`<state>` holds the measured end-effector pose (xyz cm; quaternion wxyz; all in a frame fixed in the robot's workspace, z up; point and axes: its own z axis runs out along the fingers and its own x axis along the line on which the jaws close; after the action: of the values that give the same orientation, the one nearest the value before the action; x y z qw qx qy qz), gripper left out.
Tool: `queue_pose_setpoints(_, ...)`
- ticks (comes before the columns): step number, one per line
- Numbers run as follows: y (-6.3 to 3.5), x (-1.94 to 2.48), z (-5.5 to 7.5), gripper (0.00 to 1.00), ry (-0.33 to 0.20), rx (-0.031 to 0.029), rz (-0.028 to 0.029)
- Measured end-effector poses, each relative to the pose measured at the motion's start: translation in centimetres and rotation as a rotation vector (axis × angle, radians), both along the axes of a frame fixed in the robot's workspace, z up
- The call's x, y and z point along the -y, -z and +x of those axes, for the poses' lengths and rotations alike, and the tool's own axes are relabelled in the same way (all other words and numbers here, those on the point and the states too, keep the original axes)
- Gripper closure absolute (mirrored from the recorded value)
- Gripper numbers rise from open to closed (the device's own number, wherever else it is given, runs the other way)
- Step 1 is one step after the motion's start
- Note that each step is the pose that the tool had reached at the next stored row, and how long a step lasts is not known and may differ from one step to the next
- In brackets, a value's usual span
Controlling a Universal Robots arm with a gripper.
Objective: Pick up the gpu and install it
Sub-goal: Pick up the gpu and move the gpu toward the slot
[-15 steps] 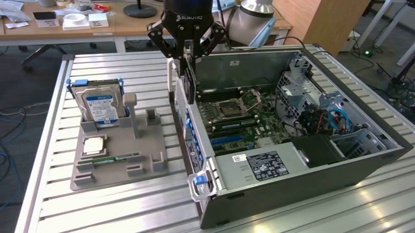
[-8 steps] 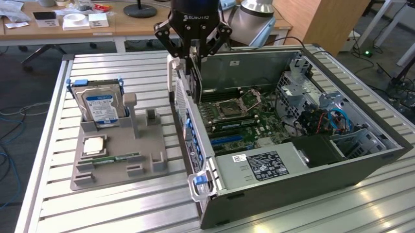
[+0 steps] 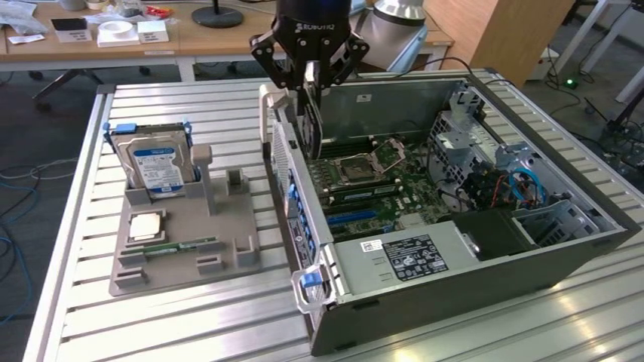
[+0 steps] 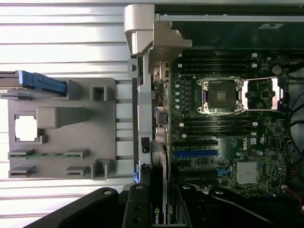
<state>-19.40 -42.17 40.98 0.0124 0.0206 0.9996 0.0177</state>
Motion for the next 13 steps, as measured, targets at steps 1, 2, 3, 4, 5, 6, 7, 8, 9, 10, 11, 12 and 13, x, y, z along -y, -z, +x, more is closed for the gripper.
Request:
queue_pose_setpoints(1, 0.0, 0.0, 0.1, 0.74, 0.0, 0.0, 0.0)
queue_pose_setpoints(2, 0.0, -0.01, 0.2, 0.74, 0.0, 0.0, 0.0)
queue_pose_setpoints(3, 0.0, -0.01, 0.3, 0.74, 0.0, 0.0, 0.0001)
queue_pose_setpoints(4, 0.0, -0.01, 0.4, 0.74, 0.0, 0.0001, 0.0001)
queue_pose_setpoints(5, 0.0, -0.02, 0.5, 0.74, 0.0, 0.0, 0.0)
queue_pose_setpoints(6, 0.0, -0.02, 0.6, 0.74, 0.0, 0.0, 0.0)
queue_pose_setpoints(7, 0.0, -0.02, 0.7, 0.74, 0.0, 0.0, 0.0001)
queue_pose_setpoints(8, 0.0, -0.02, 0.8, 0.74, 0.0, 0.0, 0.0001)
queue_pose_setpoints(9, 0.0, -0.03, 0.9, 0.74, 0.0, -0.0001, 0.0001)
queue_pose_setpoints(10, 0.0, -0.03, 1.0, 0.74, 0.0, 0.0, 0.0002)
queue_pose_setpoints(11, 0.0, -0.03, 1.1, 0.74, 0.0, 0.0, 0.0002)
queue_pose_setpoints(12, 0.0, -0.04, 1.2, 0.74, 0.0, 0.0, 0.0002)
queue_pose_setpoints(13, 0.0, -0.04, 1.3, 0.74, 0.0, 0.0, 0.0004)
